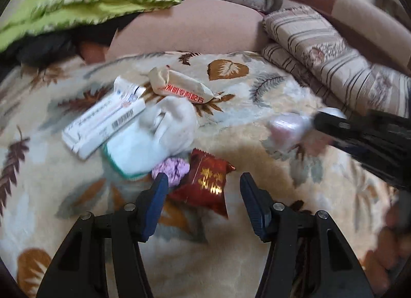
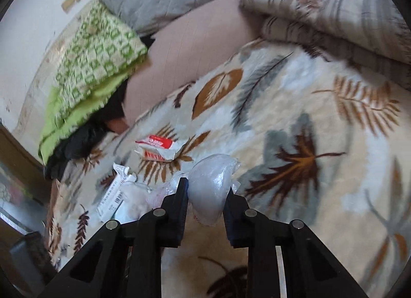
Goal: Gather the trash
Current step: 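Grasp the red candy wrapper with the left tool while the right tool grasps the white plastic bag, then lift both held items and carry them toward the red wastebasket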
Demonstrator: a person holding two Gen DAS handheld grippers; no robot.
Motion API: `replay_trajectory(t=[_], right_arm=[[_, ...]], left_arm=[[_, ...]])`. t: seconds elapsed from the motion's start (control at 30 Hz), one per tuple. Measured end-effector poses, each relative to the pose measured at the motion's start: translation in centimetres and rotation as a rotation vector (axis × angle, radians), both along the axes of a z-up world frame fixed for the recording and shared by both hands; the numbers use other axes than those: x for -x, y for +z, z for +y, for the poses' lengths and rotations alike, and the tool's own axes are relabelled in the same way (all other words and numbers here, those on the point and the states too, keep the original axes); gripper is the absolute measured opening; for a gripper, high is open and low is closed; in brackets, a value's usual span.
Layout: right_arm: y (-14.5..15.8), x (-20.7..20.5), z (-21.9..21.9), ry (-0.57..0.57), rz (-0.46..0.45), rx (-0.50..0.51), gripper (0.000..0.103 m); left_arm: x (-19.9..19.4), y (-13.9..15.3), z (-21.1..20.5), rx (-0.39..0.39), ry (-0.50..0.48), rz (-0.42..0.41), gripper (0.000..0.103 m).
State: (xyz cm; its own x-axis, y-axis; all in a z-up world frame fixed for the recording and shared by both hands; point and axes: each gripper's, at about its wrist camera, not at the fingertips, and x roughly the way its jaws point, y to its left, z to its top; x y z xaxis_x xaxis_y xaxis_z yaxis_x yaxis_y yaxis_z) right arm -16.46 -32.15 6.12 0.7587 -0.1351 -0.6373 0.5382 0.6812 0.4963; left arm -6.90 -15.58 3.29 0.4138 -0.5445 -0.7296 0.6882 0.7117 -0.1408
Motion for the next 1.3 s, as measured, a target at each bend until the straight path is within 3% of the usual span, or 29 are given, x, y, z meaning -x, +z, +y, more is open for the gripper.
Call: replay_trajectory(t=[0.07,0.23,0.4,0.47,0.5,0.63,0.83,1.0,1.07,1.2,1.3], right_arm=[[0.3,1.4,0.2,-0.022,-0.006,-0.002,0.027],[0.4,4.6,0.4,-0.078,-0.01,-0.022,0.027],[0.0,4.8,0.0,-0.077,0.019,0.014,0.027],[0.0,4.5,-0.3,-0.079,0.026,0.033,0.027],[0.0,4.5,-0.5,-0.083,0.025,0.038,0.027],[-0.2,4.3,-0.8,-0.091,0.024,0.044,0.027],[-0.3,4.2,-0.9,-0.085,0.028,0.048,0.027],[-0.1,4.3,-0.6,-0.078,0.024,0.059,0.027],[0.1,4.3,-0.4,-0.073,0.025,0.071,0.027],[0.4,4.5,-0.3,-0.078,0.028,0.097,0.027],[0.8,4.6,0.0,-0.083,0.039,0.133,0.027]], left_arm=[[-1.0,-0.7,-0.6,-0.008,-0.004,0.031,0.041],[-1.3,-0.7,-2.0,-0.031,-0.053,-0.03,0.039],[1.1,-0.8,-3.6,-0.15,-0.112,-0.134,0.04],[0.8,-1.2,-3.5,-0.173,-0.099,-0.115,0.039],[0.7,-1.1,-3.3,-0.166,-0.087,-0.112,0.034],[1.0,-0.4,-2.9,-0.134,-0.074,-0.133,0.033],[-0.1,-2.3,-3.6,-0.182,-0.082,-0.054,0.035],[-0.5,-1.7,-2.5,-0.129,-0.057,-0.025,0.032],[-0.4,-0.5,-1.8,-0.07,-0.048,-0.023,0.032],[-0.5,1.4,-0.5,0.003,-0.001,-0.063,0.032],[-0.8,1.9,0.0,0.002,0.04,-0.083,0.032]])
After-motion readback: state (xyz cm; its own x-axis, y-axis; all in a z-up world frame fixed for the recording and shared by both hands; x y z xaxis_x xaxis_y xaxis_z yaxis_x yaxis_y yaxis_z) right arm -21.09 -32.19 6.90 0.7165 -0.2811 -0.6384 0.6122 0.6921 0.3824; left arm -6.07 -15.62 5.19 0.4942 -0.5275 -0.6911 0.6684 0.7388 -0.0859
